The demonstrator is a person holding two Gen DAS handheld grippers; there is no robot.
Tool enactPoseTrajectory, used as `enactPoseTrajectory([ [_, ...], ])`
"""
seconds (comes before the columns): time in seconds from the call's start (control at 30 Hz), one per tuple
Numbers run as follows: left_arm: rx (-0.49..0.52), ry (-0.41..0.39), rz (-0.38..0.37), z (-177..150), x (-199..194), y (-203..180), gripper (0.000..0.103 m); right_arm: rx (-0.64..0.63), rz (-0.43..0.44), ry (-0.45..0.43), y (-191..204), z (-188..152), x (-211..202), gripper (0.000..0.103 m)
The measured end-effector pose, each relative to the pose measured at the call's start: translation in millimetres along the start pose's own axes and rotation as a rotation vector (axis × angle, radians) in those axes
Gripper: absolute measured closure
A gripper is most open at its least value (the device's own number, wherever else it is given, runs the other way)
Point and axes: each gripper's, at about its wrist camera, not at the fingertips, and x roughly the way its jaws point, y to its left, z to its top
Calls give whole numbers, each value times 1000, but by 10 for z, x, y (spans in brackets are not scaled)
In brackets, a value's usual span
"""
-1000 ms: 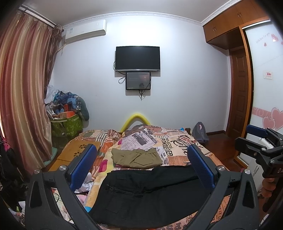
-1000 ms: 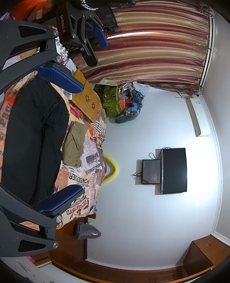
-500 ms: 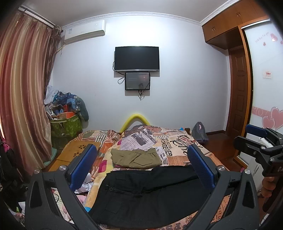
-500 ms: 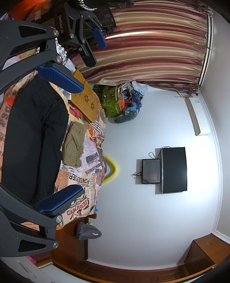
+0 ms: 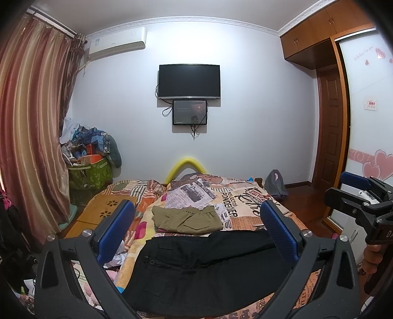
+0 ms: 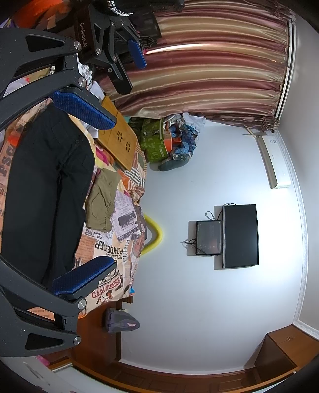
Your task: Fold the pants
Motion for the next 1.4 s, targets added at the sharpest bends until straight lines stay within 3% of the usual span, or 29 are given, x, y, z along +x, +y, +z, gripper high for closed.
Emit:
enactPoseTrajectory([
  [0.6, -4, 4, -14, -17, 41, 24, 0, 5, -5, 6, -8, -26, 7, 0],
  [0.83, -4, 1, -23, -37, 222, 83, 0, -2, -16, 56, -72, -75, 198, 0],
  [1.1, 43, 70, 21, -108, 821, 242, 0, -14, -30, 151, -282, -220, 596, 0],
  [1.4, -30, 216, 73, -210, 1794, 676, 0, 10, -20, 265, -676, -362, 1141, 0],
])
